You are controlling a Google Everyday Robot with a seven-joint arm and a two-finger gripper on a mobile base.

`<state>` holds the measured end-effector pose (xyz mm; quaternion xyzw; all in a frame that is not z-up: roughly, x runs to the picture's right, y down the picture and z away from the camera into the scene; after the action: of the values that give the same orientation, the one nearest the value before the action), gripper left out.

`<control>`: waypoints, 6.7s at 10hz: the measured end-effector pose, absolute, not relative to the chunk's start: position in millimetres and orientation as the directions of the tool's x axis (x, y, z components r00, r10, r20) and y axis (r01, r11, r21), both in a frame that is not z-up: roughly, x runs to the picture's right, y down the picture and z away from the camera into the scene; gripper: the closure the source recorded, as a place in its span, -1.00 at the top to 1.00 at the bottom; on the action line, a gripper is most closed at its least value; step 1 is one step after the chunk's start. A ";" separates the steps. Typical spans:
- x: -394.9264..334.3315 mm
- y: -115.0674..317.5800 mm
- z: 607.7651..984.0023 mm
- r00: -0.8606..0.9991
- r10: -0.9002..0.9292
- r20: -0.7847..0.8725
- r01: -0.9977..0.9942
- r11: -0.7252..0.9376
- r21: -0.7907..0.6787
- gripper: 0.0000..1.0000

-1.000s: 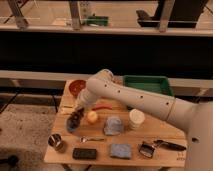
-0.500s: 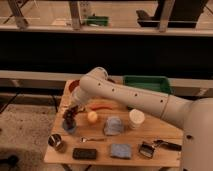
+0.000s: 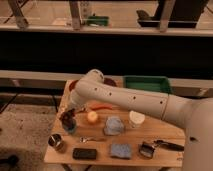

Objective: Place grapes in plastic cup

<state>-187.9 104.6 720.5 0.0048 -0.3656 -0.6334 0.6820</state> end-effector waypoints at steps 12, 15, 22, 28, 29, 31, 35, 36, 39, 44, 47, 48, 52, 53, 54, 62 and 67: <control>-213.1 130.1 704.7 -0.132 -0.912 0.388 0.913 0.040 0.405 -1.00; -224.9 144.4 693.6 -0.145 -0.913 0.381 0.918 0.019 0.395 -1.00; -165.5 102.9 752.7 -0.135 -0.884 0.448 0.900 0.080 0.429 -1.00; -160.9 107.7 753.3 -0.140 -0.883 0.448 0.900 0.075 0.430 -1.00; -163.6 107.6 750.9 -0.145 -0.886 0.440 0.900 0.067 0.431 -1.00; -170.1 107.6 745.4 -0.154 -0.891 0.427 0.900 0.052 0.432 -1.00; -183.0 107.6 736.3 -0.168 -0.903 0.396 0.900 0.023 0.435 -1.00; -188.0 107.7 732.7 -0.172 -0.907 0.385 0.900 0.015 0.436 -1.00; -195.7 112.5 728.8 -0.186 -0.911 0.368 0.897 -0.005 0.442 -1.00; -206.4 123.8 718.4 -0.225 -0.915 0.336 0.896 -0.059 0.440 -1.00; -210.8 125.0 719.5 -0.245 -0.915 0.321 0.895 -0.086 0.437 -1.00; -210.8 124.9 720.0 -0.248 -0.915 0.318 0.896 -0.092 0.435 -1.00; -216.1 123.7 721.4 -0.279 -0.913 0.297 0.892 -0.132 0.432 -1.00; -214.5 122.4 723.1 -0.283 -0.913 0.294 0.892 -0.138 0.430 -1.00; -213.4 121.4 724.4 -0.286 -0.913 0.292 0.893 -0.143 0.427 -1.00; -197.4 115.9 733.5 -0.300 -0.911 0.283 0.899 -0.171 0.402 -1.00; -200.7 114.7 722.9 -0.298 -0.915 0.272 0.903 -0.177 0.391 -1.00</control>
<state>-200.7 114.7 722.9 0.0122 -0.2457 -0.7671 0.5925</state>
